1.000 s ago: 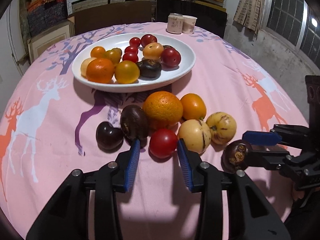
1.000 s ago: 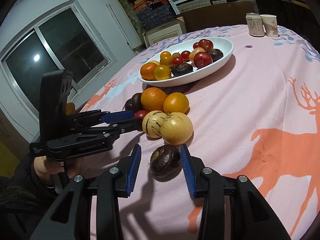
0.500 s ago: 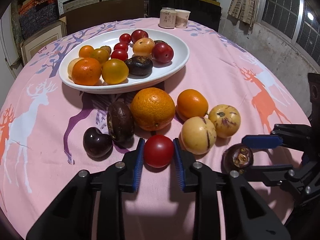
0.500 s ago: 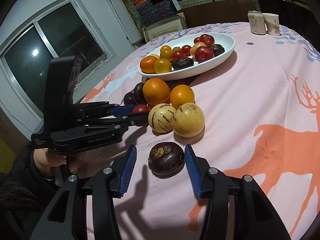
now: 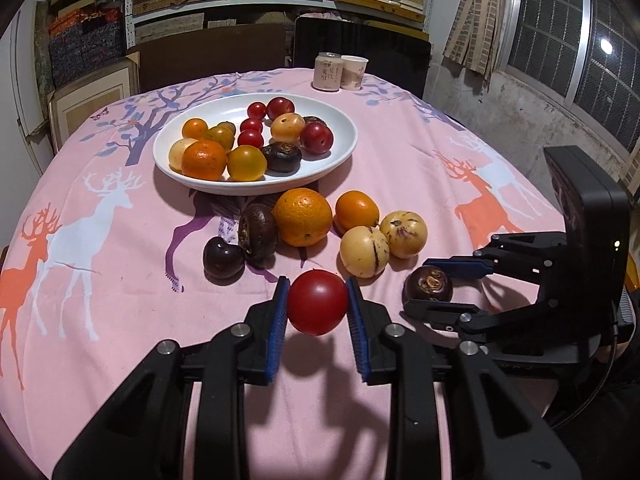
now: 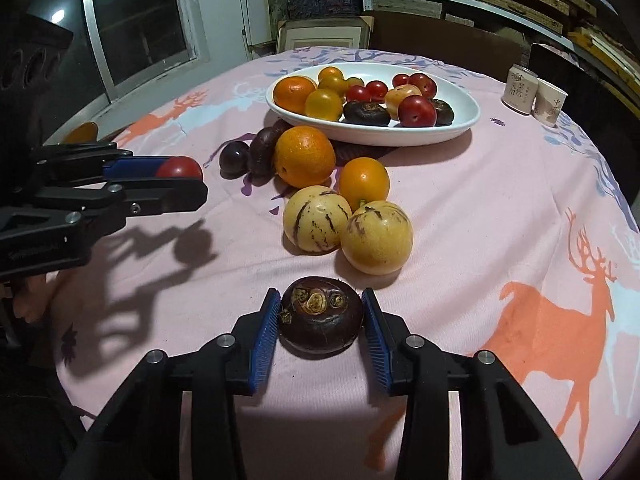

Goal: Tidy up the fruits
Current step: 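Carry the red tomato and dark plum to the white plate and release both, then move both open tools back toward the fruit pile, then grasp a dark plum with the left tool while the right tool grasps a pale yellow fruit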

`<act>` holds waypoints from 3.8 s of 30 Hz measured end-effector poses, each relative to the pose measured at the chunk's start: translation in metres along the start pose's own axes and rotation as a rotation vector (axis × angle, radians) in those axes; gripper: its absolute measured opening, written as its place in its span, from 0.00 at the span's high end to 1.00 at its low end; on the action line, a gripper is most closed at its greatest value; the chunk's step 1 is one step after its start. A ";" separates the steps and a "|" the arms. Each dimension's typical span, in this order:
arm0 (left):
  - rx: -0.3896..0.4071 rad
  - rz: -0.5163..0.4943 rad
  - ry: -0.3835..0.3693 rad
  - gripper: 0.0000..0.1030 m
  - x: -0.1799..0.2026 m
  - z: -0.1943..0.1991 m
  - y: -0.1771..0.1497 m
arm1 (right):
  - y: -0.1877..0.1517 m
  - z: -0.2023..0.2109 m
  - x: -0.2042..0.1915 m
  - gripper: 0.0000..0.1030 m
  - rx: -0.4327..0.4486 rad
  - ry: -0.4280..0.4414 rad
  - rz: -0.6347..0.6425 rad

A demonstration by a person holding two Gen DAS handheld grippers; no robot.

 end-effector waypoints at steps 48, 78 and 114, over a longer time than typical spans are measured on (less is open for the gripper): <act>-0.038 -0.049 0.089 0.30 -0.052 -0.023 0.027 | 0.067 0.014 0.085 0.03 0.246 0.128 -0.380; 0.048 0.043 -0.038 0.69 -0.072 -0.028 0.020 | 0.033 -0.015 0.031 0.47 0.016 -0.032 -0.078; 0.112 0.126 -0.033 0.69 -0.084 -0.007 0.039 | 0.063 0.033 0.097 0.60 0.258 0.161 -0.388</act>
Point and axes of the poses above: each gripper's, at about its wrist camera, not at the fingertips, and z roughly against the way its jaws point, x to its right, y to its top, the point moved 2 cm from there along -z, roughly the way its jaws point, and after that the axes turned 6 degrees about -y, right-handed, at the moved point
